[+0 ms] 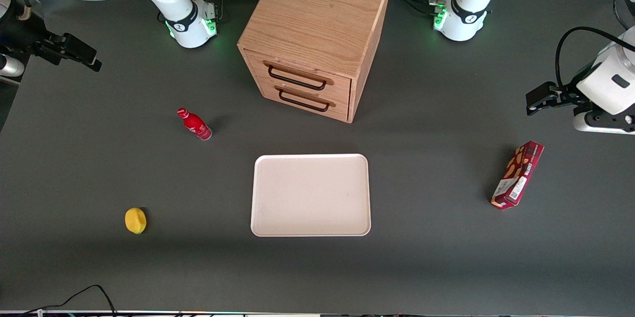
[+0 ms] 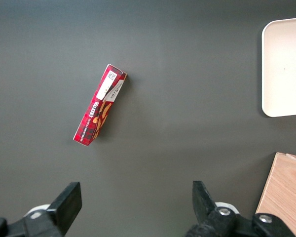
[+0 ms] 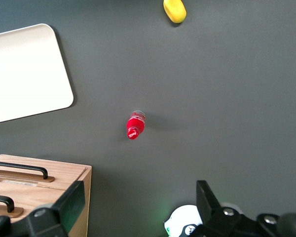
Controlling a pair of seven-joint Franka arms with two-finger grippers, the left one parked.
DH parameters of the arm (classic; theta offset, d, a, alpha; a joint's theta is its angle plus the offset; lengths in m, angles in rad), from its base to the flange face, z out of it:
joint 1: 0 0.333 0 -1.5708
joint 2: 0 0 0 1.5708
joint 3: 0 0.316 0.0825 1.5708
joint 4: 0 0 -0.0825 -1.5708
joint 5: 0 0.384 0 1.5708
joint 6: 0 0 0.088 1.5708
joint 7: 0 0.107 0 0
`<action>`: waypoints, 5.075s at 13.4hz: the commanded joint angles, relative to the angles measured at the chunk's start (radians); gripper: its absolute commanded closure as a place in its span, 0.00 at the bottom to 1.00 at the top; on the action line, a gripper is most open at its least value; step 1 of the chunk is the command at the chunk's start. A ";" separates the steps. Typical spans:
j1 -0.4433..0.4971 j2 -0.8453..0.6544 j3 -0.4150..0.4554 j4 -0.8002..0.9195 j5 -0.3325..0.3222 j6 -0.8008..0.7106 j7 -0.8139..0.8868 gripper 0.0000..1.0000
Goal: Place coke bottle on tray
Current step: 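Move the right gripper down toward the red Coca-Cola bottle, then close the right gripper around the red Coca-Cola bottle's body, then lift the bottle and carry it with the right gripper over the white tray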
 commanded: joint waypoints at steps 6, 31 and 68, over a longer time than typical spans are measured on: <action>0.012 0.023 0.013 -0.002 0.026 -0.049 0.011 0.00; 0.012 0.006 0.140 -0.903 0.047 0.954 0.037 1.00; 0.198 1.072 0.282 0.708 -0.270 0.517 0.712 0.00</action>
